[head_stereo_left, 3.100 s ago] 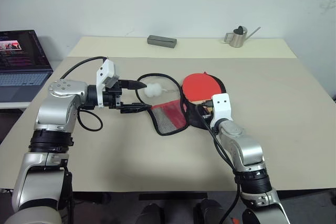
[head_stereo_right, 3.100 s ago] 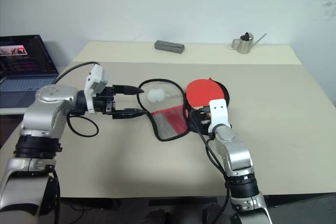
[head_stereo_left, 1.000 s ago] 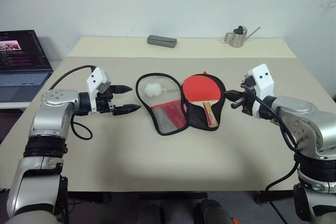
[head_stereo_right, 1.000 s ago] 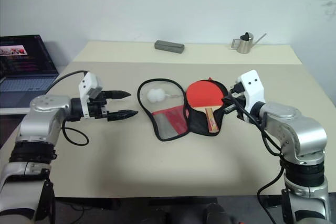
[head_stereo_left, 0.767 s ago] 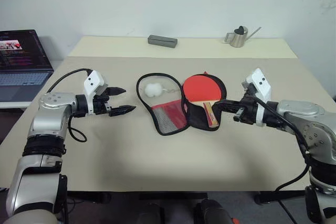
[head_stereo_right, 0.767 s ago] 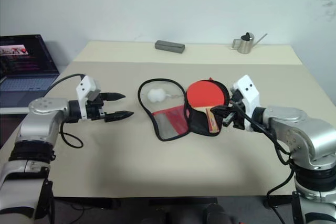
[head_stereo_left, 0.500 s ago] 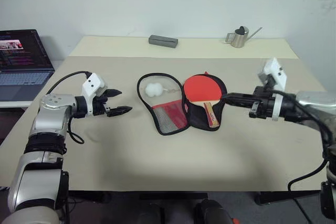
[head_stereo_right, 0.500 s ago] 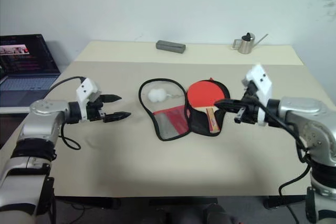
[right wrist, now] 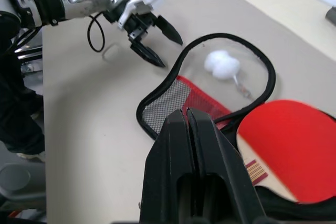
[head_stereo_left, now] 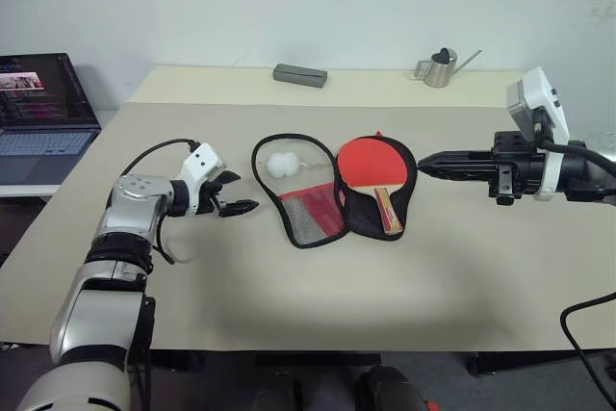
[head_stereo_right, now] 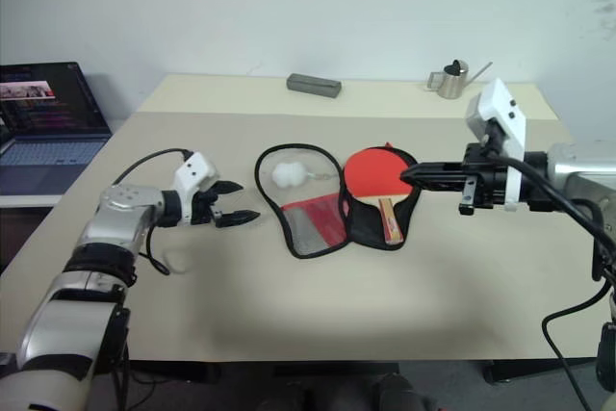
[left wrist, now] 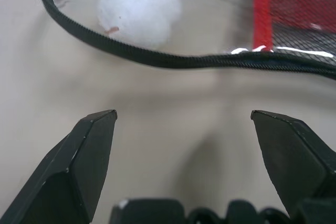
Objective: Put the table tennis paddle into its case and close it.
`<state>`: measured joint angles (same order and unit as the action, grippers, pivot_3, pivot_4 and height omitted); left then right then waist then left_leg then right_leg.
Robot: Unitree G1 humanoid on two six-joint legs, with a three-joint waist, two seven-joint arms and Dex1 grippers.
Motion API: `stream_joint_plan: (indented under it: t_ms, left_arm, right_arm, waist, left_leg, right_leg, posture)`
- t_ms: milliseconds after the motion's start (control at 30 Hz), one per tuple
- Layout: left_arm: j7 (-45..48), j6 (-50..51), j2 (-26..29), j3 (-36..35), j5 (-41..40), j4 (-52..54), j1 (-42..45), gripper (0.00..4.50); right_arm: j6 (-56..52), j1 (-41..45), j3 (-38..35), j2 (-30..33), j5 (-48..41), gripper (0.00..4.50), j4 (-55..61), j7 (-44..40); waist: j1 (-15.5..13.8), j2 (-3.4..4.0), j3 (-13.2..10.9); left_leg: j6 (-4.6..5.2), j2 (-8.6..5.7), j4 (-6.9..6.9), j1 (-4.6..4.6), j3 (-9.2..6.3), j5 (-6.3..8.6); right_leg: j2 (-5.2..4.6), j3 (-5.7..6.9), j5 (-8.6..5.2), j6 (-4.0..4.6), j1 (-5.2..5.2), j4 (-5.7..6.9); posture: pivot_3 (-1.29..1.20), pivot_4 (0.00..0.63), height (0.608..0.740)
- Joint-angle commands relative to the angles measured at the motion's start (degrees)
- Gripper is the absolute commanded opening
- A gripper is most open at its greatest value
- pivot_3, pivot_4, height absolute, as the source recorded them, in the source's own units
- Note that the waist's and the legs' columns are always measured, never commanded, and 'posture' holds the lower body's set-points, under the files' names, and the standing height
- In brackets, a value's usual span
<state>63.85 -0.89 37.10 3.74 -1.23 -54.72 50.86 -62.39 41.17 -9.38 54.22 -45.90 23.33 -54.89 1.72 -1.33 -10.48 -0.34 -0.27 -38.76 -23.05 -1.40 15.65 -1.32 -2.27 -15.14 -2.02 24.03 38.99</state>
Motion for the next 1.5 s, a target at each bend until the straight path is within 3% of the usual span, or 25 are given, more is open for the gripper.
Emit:
stream_joint_plan:
  t_ms: [33, 167, 267, 600, 633, 1000, 1500]
  left_arm:
    - [-1.9, -2.1, -1.2, 0.2, 1.2, -2.0, 2.9, 4.5]
    - [-1.5, -3.1, -2.1, 0.3, 1.6, -3.6, 3.8, 4.5]
    - [-1.4, -3.7, -2.6, 0.5, 2.0, -4.9, 4.5, 3.93]
    - [-3.6, -5.4, -3.6, 1.7, 5.1, -9.6, 6.2, 0.18]
    - [-3.9, -5.5, -3.9, 1.7, 5.4, -10.1, 6.3, 0.05]
    - [-8.1, -7.2, -6.3, 3.0, 8.8, -14.9, 8.7, 0.05]
    - [-12.9, -10.1, -16.9, -1.9, 6.4, -18.5, 11.6, 0.05]
  right_arm:
    - [1.3, 0.5, -0.5, 1.2, -0.4, 0.05, 0.3, -0.1]
    - [1.2, 0.4, -0.4, 1.4, -0.7, 0.05, 0.5, 0.0]
    - [1.2, 0.2, -0.4, 1.7, -0.8, 0.0, 0.6, 0.0]
    - [1.1, 0.2, -1.1, 2.7, -1.5, 0.0, 0.8, 0.1]
    - [1.0, 0.1, -1.2, 2.7, -1.7, 0.0, 1.1, 0.2]
    - [-0.4, 0.0, -2.6, 4.0, -4.8, 0.0, 3.3, 1.4]
    - [-0.8, -1.3, -2.6, 4.4, -6.5, 0.0, 4.5, 4.0]
  waist:
    - [0.0, 0.0, 0.0]
    - [0.1, -0.01, 0.0]
    - [0.0, -0.01, 0.0]
    - [0.0, -0.01, 0.0]
    - [0.0, -0.01, 0.0]
    - [-0.2, -0.03, 0.0]
    - [-3.0, -0.06, 0.0]
  left_leg:
    - [0.0, -0.01, 0.0, -0.01, 0.0, 0.0]
    - [0.0, 0.0, 0.0, -0.01, 0.0, 0.0]
    - [0.0, 0.01, 0.0, -0.01, 0.0, 0.0]
    - [0.0, 0.0, 0.0, -0.01, 0.0, 0.0]
    - [0.0, 0.0, 0.0, -0.01, 0.0, 0.0]
    - [0.0, -0.02, -0.06, 0.01, -0.04, 0.0]
    - [0.0, -0.13, -0.16, 0.02, -0.15, 0.0]
  right_leg:
    - [-0.01, 0.0, 0.0, 0.0, 0.0, 0.0]
    - [-0.01, -0.01, 0.0, 0.0, 0.01, 0.01]
    - [-0.01, 0.0, 0.0, 0.0, 0.01, 0.02]
    - [-0.01, 0.01, 0.0, 0.0, 0.01, 0.02]
    - [-0.01, 0.0, 0.0, 0.0, 0.01, 0.02]
    - [-0.02, 0.04, 0.01, -0.01, -0.04, 0.07]
    - [-0.12, 0.18, 0.03, -0.07, -0.23, -0.04]
  posture:
    - [0.0, 0.15, 0.74]
    - [0.0, 0.15, 0.74]
    - [0.0, 0.15, 0.74]
    - [0.0, 0.15, 0.74]
    - [0.0, 0.15, 0.74]
    - [0.0, 0.15, 0.74]
    - [0.0, 0.15, 0.74]
